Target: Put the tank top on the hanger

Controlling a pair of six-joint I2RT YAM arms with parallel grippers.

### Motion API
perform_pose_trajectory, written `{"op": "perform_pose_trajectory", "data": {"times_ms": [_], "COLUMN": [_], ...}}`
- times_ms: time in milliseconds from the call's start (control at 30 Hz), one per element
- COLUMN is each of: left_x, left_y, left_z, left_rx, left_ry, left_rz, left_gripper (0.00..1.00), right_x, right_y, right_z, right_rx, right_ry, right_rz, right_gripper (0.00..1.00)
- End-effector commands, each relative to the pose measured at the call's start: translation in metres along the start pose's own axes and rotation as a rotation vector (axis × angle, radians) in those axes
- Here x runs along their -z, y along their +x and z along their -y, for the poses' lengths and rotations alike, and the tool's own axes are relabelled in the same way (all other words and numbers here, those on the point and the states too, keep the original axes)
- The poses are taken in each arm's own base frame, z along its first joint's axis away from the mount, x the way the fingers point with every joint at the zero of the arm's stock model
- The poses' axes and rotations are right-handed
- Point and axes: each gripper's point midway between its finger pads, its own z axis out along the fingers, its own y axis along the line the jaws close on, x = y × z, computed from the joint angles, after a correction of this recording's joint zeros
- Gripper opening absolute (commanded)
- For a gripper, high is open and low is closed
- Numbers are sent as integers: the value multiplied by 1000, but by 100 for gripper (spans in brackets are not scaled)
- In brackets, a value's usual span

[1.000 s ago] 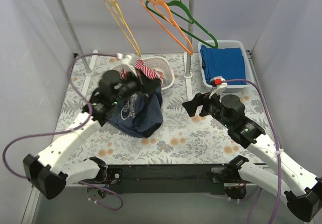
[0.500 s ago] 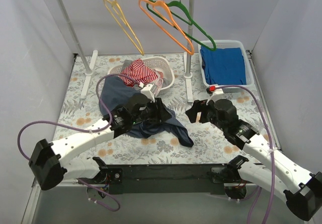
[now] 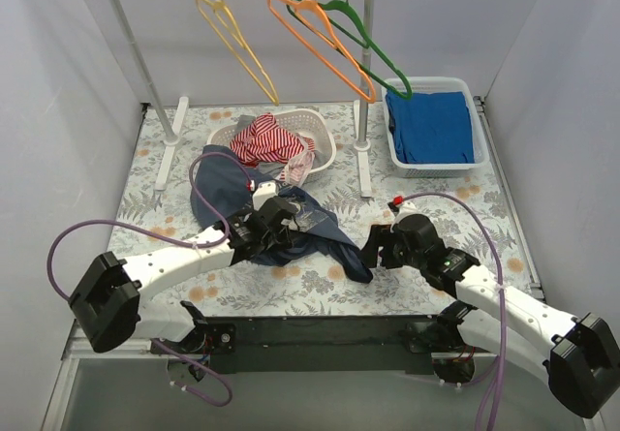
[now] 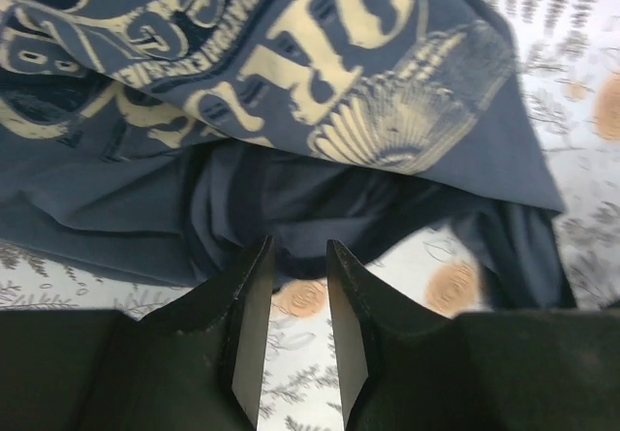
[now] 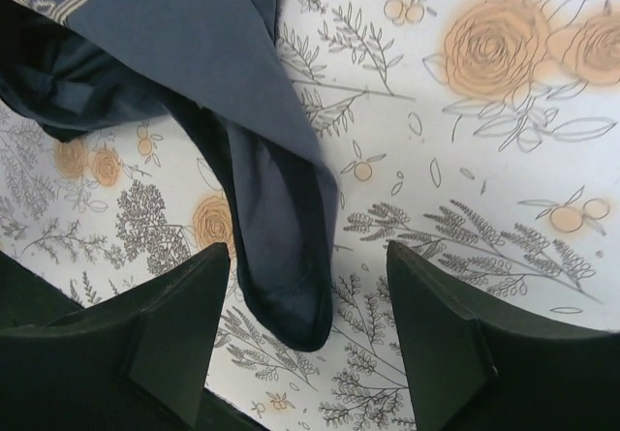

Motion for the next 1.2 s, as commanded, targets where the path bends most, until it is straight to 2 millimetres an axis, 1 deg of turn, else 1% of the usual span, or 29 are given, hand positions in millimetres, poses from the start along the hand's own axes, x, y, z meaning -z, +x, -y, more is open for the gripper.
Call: {"op": "perform_pose_trajectory", "data": {"times_ms": [0,100,167,200,267,300,367,433,533,567,600,667,733,767,800,867,900,967,1000,1067,1167], "left_x": [-11,-19,-24,-27,-29,-27,-23,-13,-2,5,7,12,10,5,2,-5,-11,-18,-24,-29,-36], "left_y": [-13,-13,-12,-10,-9,-10,-11,-15,-17,-23,-24,-29,-29,-25,-23,-19,-15,-14,-11,-12,-9], "left_z": [-20,-24,-23,-24,-21,-20,-18,-17,-12,-9,-9,-14,-19,-22,-22,-21,-22,-20,-23,-27,-29], "left_rx": [-7,-27,-31,-39,-40,-40,-28,-17,-5,6,8,11,-5,-20,-36,-48,-62,-68,-80,-84,-99], "left_ry": [-134,-161,-156,-164,-157,-151,-137,-117,-79,-57,-54,-71,-94,-107,-112,-112,-123,-126,-148,-175,-188], "left_rz": [75,89,93,87,78,77,81,92,88,101,108,124,125,111,101,85,73,75,63,72,71], "left_gripper": [28,37,37,37,39,41,47,53,54,54,53,49,46,44,39,36,36,36,36,37,37], "right_x": [3,3,4,3,3,3,4,3,2,1,1,0,-1,-1,-1,-1,-1,-2,-2,-3,-3], "right_y": [12,22,28,35,41,44,51,56,60,64,66,68,68,68,68,65,65,63,64,62,60], "right_z": [-7,-5,-6,-2,-2,-2,0,1,-1,-1,-1,-2,-1,-1,-1,0,0,-1,-1,-1,-1], "right_rx": [-75,-97,-107,-113,-123,-126,-140,-148,-166,-169,-174,-176,-181,-180,-182,-185,-187,-188,-188,-190,-196], "right_ry": [-64,-72,-83,-78,-86,-88,-92,-97,-115,-122,-123,-129,-128,-127,-126,-121,-119,-121,-120,-119,-112], "right_rz": [-7,-24,-39,-55,-70,-78,-94,-102,-111,-122,-128,-134,-130,-126,-124,-111,-109,-103,-105,-100,-96], "right_gripper": [74,74,74,73,73,72,72,72,69,68,67,64,62,61,61,59,59,56,56,55,53]}}
